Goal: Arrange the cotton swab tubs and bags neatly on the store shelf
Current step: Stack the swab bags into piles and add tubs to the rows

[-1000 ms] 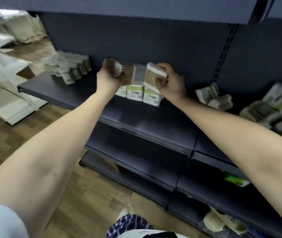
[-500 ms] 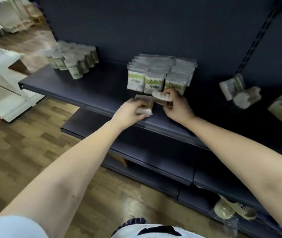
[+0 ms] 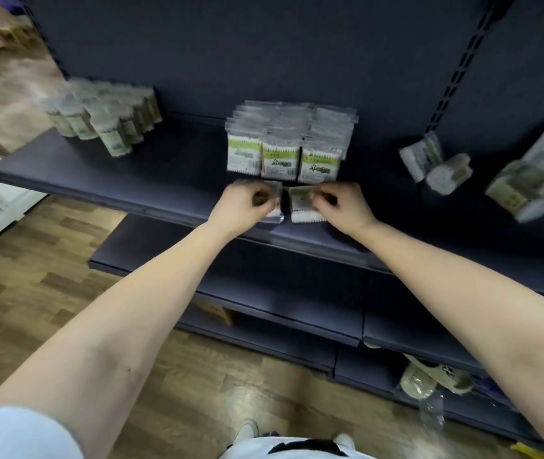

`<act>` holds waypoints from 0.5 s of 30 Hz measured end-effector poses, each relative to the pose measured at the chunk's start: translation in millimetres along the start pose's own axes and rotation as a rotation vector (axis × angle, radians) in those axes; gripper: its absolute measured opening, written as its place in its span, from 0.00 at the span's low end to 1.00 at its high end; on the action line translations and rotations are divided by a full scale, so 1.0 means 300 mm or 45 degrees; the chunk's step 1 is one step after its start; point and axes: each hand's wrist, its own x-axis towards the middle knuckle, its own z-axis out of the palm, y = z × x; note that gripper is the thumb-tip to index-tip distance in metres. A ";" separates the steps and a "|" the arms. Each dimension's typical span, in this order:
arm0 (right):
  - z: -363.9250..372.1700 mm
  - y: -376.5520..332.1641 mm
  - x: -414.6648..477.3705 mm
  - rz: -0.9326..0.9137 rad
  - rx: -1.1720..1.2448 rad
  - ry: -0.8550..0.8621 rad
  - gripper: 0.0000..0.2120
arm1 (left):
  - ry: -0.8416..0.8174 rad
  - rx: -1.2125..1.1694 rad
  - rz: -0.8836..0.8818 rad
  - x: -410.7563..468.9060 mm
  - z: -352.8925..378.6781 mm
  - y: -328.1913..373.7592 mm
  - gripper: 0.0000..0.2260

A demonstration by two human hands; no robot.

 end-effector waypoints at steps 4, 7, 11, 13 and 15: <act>-0.062 0.020 -0.013 0.064 -0.034 0.034 0.10 | -0.061 -0.035 0.021 0.041 -0.024 0.056 0.12; -0.090 0.065 -0.054 -0.034 -0.227 -0.175 0.13 | -0.149 0.060 0.041 0.066 -0.014 0.103 0.17; -0.109 0.107 -0.106 -0.097 -0.290 -0.176 0.12 | -0.400 0.226 0.071 0.097 0.034 0.137 0.24; -0.123 0.103 -0.122 -0.097 -0.279 -0.155 0.17 | -0.471 0.177 0.001 0.115 0.043 0.147 0.27; -0.143 0.100 -0.132 -0.097 -0.281 -0.154 0.18 | -0.546 0.174 -0.009 0.125 0.049 0.160 0.30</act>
